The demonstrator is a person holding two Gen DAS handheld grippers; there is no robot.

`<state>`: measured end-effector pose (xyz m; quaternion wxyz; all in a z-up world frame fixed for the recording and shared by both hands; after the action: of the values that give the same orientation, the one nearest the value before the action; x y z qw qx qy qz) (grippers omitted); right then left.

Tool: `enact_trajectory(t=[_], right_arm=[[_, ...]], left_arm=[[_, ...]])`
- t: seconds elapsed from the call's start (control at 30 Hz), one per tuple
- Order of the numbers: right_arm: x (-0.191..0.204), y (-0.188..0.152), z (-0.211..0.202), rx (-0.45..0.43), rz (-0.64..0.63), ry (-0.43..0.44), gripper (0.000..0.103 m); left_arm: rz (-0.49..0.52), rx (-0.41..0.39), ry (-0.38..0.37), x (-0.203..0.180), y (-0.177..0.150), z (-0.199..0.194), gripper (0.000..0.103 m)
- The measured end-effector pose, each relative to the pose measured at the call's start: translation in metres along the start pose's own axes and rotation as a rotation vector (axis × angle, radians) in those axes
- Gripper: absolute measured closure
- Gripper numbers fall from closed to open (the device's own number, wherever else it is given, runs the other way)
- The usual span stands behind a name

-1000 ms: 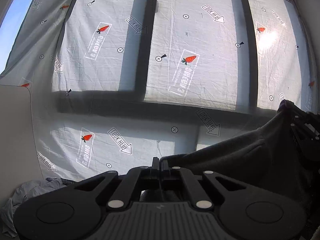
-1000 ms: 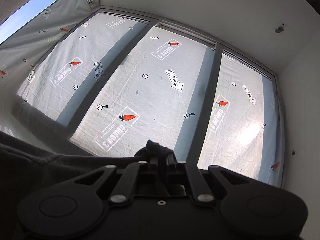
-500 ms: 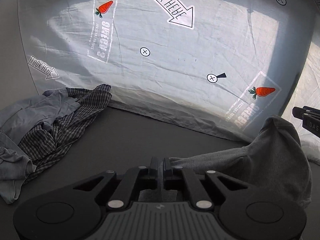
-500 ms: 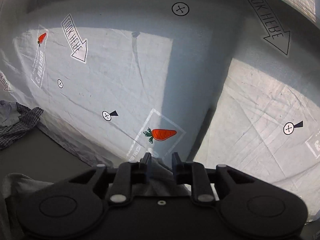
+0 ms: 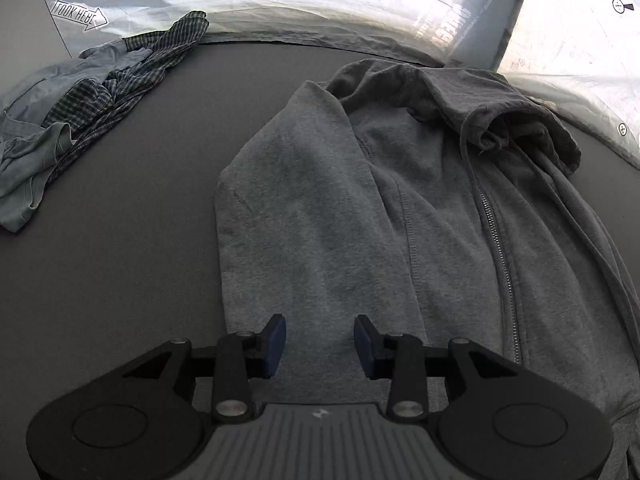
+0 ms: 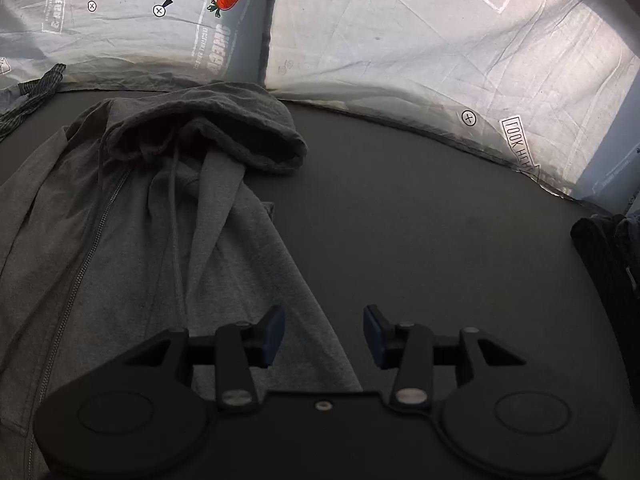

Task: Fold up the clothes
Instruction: 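Lay the grey hoodie flat on the table and open both grippers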

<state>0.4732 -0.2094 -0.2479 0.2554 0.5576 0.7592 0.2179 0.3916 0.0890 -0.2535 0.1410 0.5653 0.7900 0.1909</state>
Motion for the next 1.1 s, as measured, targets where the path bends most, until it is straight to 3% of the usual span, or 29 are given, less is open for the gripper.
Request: enact_trajectory(t=[0.13,0.3,0.6,0.83,0.93,0.97,1.0,1.1], right_arm=[[-0.019,-0.049,-0.029,0.025,0.058,-0.005,0.058],[-0.026,-0.082,-0.051,0.034,0.126,0.043,0.058],[0.001,-0.134,-0.076,0.092,0.020,0.125,0.058],[0.007,-0.154,-0.083,0.103,-0.077,0.102,0.056],[0.002,-0.155,-0.086,0.079,-0.065,0.107,0.066],[0.000,-0.155,-0.088,0.070,-0.061,0.109,0.082],[-0.001,-0.155,-0.089,0.062,-0.057,0.110,0.090],[-0.024,-0.141,-0.097,0.012,0.022,0.112,0.095]], left_arm=[[0.011,-0.010,0.006,-0.011,-0.034,-0.025,0.056],[0.004,-0.047,-0.003,-0.017,-0.053,-0.053,0.052],[0.011,-0.041,-0.001,-0.024,-0.093,-0.079,0.051],[0.009,-0.008,0.000,-0.025,-0.121,-0.088,0.048],[0.009,0.000,-0.001,-0.029,-0.129,-0.089,0.048],[0.009,0.002,-0.001,-0.030,-0.131,-0.089,0.048],[0.010,0.005,-0.001,-0.032,-0.134,-0.089,0.048],[0.008,0.004,0.002,-0.035,-0.136,-0.090,0.048]])
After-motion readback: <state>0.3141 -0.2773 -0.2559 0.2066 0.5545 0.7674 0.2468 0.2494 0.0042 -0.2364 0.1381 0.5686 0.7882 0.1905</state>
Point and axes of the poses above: each gripper's, at about its wrist camera, not at the fingertips, and z roughly the way its jaws point, x to its left, y to its top, the point moved 9 cm from there along z, roughly the way its jaws point, and after that the axes turned 1 degree about z, right-handed, at the moved point
